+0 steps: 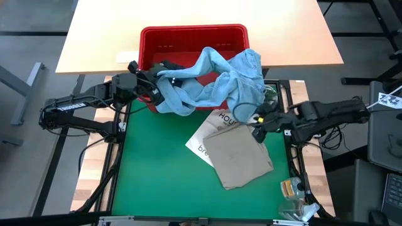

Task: Fold Laundry from Bin
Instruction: Fold the light blue jeans

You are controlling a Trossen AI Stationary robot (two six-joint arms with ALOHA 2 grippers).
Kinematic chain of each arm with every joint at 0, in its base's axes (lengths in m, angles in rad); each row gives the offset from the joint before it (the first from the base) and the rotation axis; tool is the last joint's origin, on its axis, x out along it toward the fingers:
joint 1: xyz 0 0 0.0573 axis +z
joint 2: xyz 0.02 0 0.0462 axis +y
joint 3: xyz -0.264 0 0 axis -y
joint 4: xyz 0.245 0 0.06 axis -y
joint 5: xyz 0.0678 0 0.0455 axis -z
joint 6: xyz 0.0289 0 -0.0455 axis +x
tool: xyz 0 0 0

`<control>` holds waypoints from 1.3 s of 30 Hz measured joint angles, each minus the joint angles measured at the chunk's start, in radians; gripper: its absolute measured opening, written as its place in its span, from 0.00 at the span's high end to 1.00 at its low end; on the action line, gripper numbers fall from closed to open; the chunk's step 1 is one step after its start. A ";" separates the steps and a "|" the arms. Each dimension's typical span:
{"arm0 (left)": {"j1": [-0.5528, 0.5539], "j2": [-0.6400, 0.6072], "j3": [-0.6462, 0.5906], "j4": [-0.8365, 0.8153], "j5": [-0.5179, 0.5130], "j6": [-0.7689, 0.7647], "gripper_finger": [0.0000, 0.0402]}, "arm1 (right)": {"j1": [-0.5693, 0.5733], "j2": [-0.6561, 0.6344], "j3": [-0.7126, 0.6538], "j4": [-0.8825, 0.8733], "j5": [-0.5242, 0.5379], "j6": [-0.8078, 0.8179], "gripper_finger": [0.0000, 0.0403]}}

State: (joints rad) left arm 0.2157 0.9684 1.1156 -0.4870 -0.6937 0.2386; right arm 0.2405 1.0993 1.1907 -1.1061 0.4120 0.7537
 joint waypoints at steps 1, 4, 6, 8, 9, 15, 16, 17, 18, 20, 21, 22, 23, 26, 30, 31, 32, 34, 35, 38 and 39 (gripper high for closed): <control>0.000 0.000 0.000 0.000 0.000 0.000 0.97 | 0.003 0.011 -0.019 0.015 0.022 0.000 0.61; 0.000 0.000 0.000 0.000 0.000 0.000 0.97 | 0.002 0.053 -0.065 0.018 0.084 0.030 0.61; 0.000 0.000 0.000 0.000 0.000 0.000 0.97 | 0.002 0.081 -0.084 0.019 0.094 0.065 0.61; 0.000 0.000 0.000 0.000 0.000 0.000 0.97 | 0.002 0.107 -0.099 0.019 0.093 0.085 0.61; 0.000 0.000 0.000 0.000 0.000 0.000 0.97 | 0.002 0.119 -0.108 0.021 0.093 0.087 0.61; 0.000 0.000 0.000 0.000 0.000 0.000 0.97 | 0.002 0.175 -0.160 0.081 0.148 0.089 0.61; 0.000 0.000 0.000 0.000 0.000 0.000 0.97 | 0.002 0.183 -0.165 0.097 0.174 0.089 0.61; 0.000 0.000 0.000 0.000 0.000 0.000 0.97 | 0.002 0.188 -0.170 0.118 0.197 0.088 0.61; 0.000 0.000 0.000 0.000 0.000 0.000 0.97 | 0.001 0.192 -0.176 0.141 0.218 0.088 0.61; 0.000 0.000 0.000 0.000 0.000 0.000 0.97 | 0.001 0.194 -0.186 0.181 0.262 0.088 0.61; 0.000 0.000 0.000 0.000 0.000 0.000 0.97 | 0.000 0.194 -0.190 0.199 0.281 0.087 0.61; 0.000 0.000 0.000 0.000 0.000 0.000 0.97 | 0.000 0.194 -0.193 0.209 0.296 0.088 0.61; 0.000 0.000 0.000 0.000 0.000 0.000 0.97 | 0.000 0.194 -0.193 0.219 0.307 0.087 0.61; 0.000 0.000 0.000 0.000 0.000 0.000 0.97 | 0.000 0.194 -0.193 0.251 0.347 0.086 0.61; 0.000 0.000 0.000 0.000 0.000 0.000 0.97 | 0.000 0.194 -0.193 0.307 0.356 0.050 0.61; 0.000 0.000 0.000 0.000 0.000 0.000 0.97 | 0.000 0.194 -0.193 0.324 0.356 0.038 0.61; 0.000 0.000 0.000 0.000 0.000 0.000 0.97 | 0.000 0.194 -0.193 0.342 0.356 0.025 0.61; 0.000 0.000 0.000 0.000 0.000 0.000 0.97 | 0.000 0.194 -0.193 0.378 0.355 0.004 0.61; 0.000 0.000 0.000 0.000 0.000 0.000 0.97 | 0.000 0.194 -0.193 0.394 0.352 -0.004 0.61; 0.000 0.000 0.000 0.000 0.000 0.000 0.97 | 0.000 0.194 -0.193 0.446 0.317 -0.034 0.61; 0.000 0.000 0.000 0.000 0.000 0.000 0.97 | 0.000 0.194 -0.193 0.460 0.305 -0.045 0.61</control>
State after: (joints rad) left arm 0.2157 0.9688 1.1156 -0.4870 -0.6937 0.2390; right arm 0.2401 1.2938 0.9981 -0.6458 0.7171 0.7089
